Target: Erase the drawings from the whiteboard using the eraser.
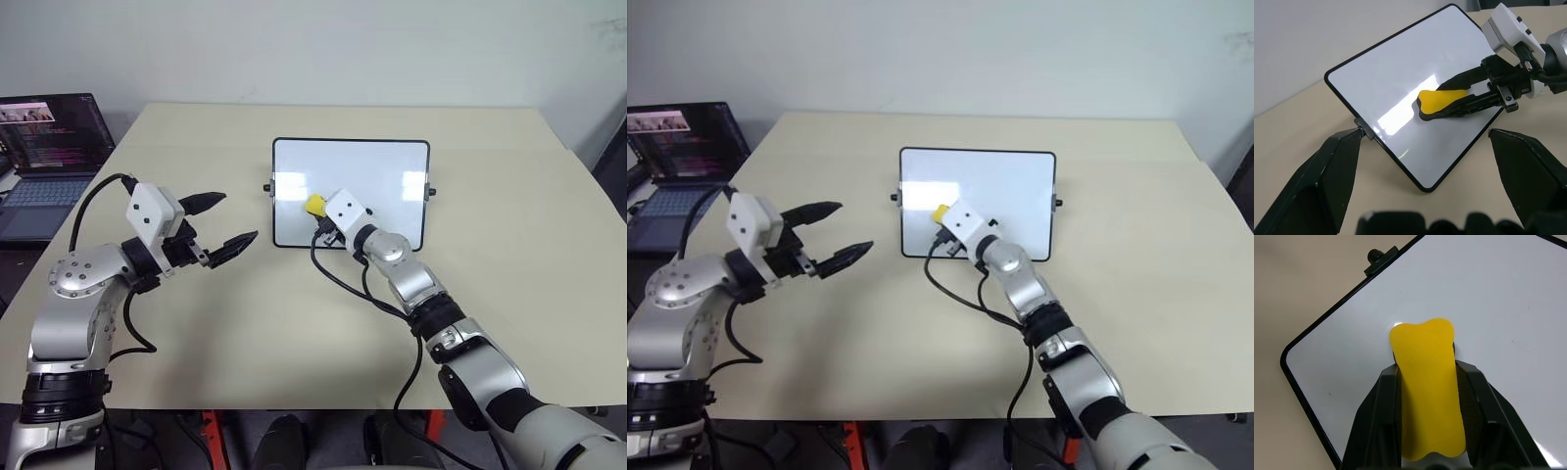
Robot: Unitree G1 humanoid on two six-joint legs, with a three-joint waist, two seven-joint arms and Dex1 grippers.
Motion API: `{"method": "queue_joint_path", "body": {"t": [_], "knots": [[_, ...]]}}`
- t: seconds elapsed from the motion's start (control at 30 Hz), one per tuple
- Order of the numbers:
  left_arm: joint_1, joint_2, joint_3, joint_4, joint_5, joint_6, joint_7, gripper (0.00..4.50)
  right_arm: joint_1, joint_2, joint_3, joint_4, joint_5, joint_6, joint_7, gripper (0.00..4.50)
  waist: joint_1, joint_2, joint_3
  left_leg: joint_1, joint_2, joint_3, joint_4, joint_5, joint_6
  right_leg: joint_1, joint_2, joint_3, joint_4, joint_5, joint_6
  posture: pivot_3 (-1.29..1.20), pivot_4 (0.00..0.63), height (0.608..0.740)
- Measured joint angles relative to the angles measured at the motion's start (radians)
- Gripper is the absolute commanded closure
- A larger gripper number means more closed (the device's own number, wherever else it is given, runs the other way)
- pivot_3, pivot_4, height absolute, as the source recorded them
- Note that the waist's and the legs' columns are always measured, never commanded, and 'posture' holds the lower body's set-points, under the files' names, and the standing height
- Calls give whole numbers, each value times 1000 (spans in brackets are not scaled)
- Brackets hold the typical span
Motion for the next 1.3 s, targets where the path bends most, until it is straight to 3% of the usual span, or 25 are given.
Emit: {"method": "queue_joint_path", "body": {"t": [0.53,1.3], "knots": [[-18,-22,-27,20,0,-6,-7,0,168,-68,-51,-350,78,243,29,3290,-3,1,0,-1,0,0,0,0,0,-1,0,0,-1,0,0,0,150,740],[-8,-22,-138,-98,-142,176,-193,0,353,-298,-259,-819,131,701,15,3290,-4,1,1,-2,0,1,-1,0,1,-1,1,0,-4,0,0,0,150,740]]}}
